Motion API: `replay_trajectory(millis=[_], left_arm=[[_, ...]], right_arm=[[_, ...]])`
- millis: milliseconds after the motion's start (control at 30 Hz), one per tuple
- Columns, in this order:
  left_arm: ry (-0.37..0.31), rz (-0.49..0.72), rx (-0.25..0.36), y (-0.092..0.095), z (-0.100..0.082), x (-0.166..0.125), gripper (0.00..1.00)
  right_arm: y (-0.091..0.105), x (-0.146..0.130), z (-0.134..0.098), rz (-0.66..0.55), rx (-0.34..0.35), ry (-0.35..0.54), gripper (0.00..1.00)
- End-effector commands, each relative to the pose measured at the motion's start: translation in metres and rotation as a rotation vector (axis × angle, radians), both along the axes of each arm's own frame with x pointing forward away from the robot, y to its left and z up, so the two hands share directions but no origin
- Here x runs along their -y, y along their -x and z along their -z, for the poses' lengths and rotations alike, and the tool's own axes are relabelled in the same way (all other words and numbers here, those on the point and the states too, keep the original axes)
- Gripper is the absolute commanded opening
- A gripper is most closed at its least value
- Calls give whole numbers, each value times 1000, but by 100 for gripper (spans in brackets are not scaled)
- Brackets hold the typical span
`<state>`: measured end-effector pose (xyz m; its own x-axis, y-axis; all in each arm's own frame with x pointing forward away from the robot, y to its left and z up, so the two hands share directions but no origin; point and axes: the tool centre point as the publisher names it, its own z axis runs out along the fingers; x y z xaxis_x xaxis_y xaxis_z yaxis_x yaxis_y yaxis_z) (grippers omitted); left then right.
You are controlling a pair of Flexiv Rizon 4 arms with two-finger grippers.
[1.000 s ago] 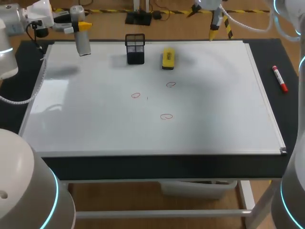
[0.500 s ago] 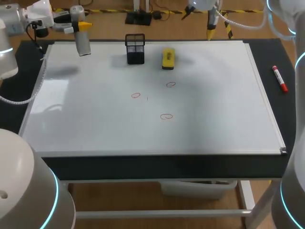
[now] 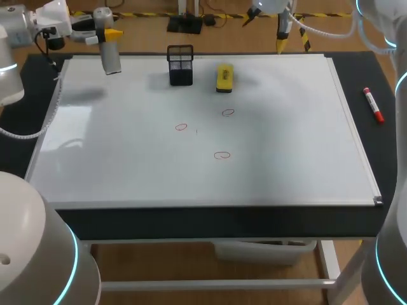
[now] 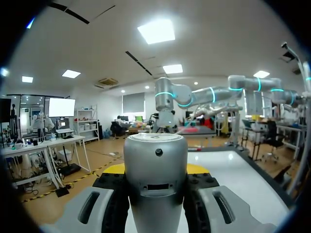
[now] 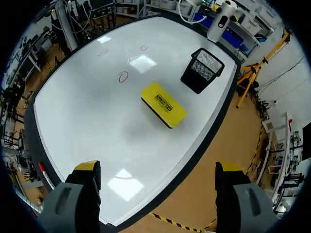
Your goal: Pick up the inspection probe, press it on each red-marked spot on the whiteboard one by one, put down the probe, pick up the eraser, and wipe off all the red marks.
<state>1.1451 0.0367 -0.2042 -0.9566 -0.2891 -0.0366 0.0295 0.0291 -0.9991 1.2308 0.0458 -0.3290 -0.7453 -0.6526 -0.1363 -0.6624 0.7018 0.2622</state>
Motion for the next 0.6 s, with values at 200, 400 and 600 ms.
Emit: replay_trajectory(millis=[200, 400, 600], left_arm=[[-2, -4, 1, 2, -2, 1, 0], [-2, -4, 1, 2, -2, 1, 0], [-2, -4, 1, 2, -2, 1, 0]], right_arm=[[-6, -16, 12, -219, -163, 128, 100], [-2, -35, 24, -374, -196, 170, 100], [1, -52, 36, -522, -235, 221, 100]])
